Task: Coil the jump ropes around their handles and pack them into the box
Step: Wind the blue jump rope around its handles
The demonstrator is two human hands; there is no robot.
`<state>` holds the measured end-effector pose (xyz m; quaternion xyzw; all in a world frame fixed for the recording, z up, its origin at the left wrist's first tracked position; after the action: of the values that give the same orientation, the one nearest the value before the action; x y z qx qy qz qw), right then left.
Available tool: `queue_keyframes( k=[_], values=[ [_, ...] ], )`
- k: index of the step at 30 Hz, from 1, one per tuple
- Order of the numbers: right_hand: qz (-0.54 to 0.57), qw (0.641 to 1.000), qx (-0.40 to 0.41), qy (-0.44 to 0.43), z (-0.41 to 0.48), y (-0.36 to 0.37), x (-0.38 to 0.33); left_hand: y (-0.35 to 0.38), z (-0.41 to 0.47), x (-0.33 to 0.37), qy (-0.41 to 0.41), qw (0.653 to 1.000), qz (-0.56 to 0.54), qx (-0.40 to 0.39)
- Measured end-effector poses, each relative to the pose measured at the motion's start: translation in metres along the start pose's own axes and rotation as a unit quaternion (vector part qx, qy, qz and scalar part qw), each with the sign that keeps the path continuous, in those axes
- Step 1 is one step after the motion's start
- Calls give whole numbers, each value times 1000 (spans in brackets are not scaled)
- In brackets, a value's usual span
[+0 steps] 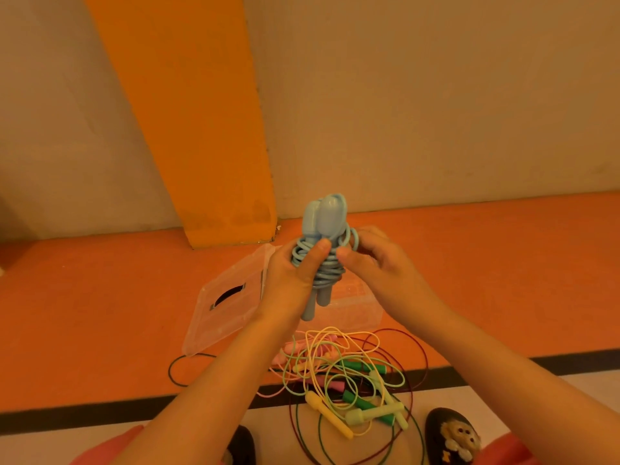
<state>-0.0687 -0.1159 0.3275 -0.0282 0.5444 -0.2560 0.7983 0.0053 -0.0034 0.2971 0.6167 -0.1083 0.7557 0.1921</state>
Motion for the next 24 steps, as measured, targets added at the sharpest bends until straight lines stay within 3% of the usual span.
queue_keyframes(
  k=[11, 24],
  values=[
    [-97, 995, 37, 10, 4, -10, 0, 6, -3, 8, -2, 1000, 6, -19],
    [112, 991, 72, 29, 5, -17, -5, 10, -8, 12, -8, 999, 6, -31]
  ],
)
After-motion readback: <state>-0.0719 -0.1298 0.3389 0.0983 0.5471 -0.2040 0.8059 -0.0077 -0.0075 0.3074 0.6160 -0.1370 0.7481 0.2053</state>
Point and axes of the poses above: each hand's wrist, its own z-axis towards the middle knuckle, its own y-axis out of the palm, x = y × z, the point moved 3 cm from there along z, towards the middle knuckle, and after that the axes turned 1 degree about -y, right-handed, at the moved point
